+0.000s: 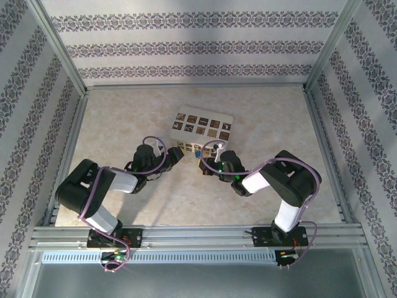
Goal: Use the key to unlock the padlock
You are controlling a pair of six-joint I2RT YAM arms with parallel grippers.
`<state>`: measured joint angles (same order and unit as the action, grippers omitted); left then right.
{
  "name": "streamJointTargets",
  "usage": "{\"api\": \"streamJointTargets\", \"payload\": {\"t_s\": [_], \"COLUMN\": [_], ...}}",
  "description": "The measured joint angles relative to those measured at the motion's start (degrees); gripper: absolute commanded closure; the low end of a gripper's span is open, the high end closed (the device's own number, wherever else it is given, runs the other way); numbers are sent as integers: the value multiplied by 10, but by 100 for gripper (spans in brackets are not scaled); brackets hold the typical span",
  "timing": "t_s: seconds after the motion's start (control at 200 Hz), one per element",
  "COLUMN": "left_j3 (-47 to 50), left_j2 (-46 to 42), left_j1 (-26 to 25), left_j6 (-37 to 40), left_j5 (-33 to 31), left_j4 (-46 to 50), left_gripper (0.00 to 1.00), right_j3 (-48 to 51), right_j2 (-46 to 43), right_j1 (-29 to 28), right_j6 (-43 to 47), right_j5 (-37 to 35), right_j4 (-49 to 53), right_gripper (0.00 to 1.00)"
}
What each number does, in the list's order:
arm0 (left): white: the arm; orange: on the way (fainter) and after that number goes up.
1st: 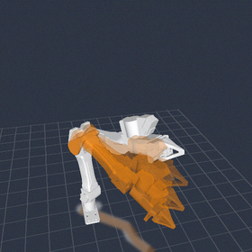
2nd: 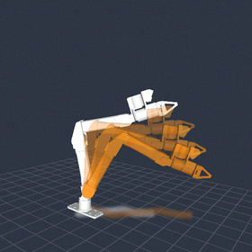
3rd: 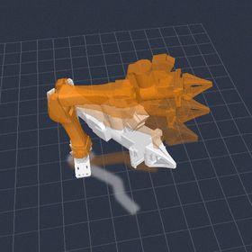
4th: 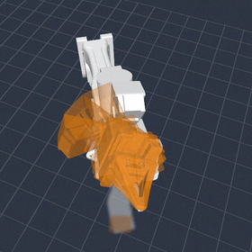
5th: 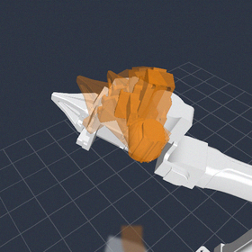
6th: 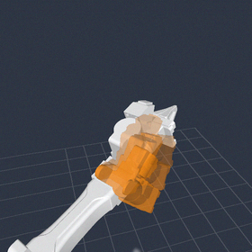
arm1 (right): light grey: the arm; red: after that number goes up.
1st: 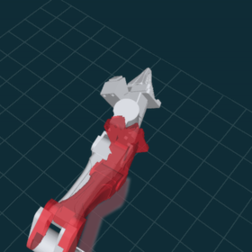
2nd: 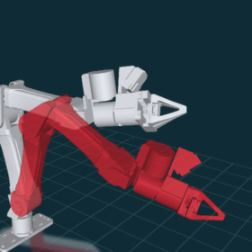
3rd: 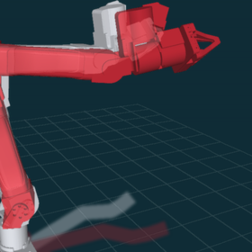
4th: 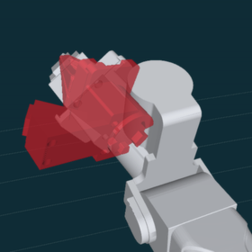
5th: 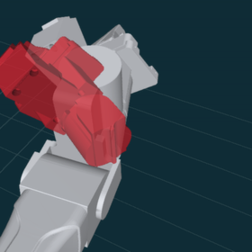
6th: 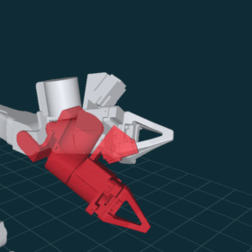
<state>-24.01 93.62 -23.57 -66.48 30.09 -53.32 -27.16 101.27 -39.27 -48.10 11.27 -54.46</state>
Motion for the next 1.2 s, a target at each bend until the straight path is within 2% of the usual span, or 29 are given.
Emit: {"api": "streamJointTargets", "payload": {"t_s": [0.575,1.199], "left_j3": [-49,-87], "left_j2": [127,190], "left_j1": [-24,-43], "left_j6": [-75,-96], "left_j5": [14,16], "left_j4": [-115,-166], "left_gripper": [54,62], "right_j3": [-2,-2], "right_j2": [-2,-12], "right_j1": [0,0], "right_j6": [-26,-32], "right_j5": [5,5], "right_j4": [3,11], "right_gripper": [100,100]}}
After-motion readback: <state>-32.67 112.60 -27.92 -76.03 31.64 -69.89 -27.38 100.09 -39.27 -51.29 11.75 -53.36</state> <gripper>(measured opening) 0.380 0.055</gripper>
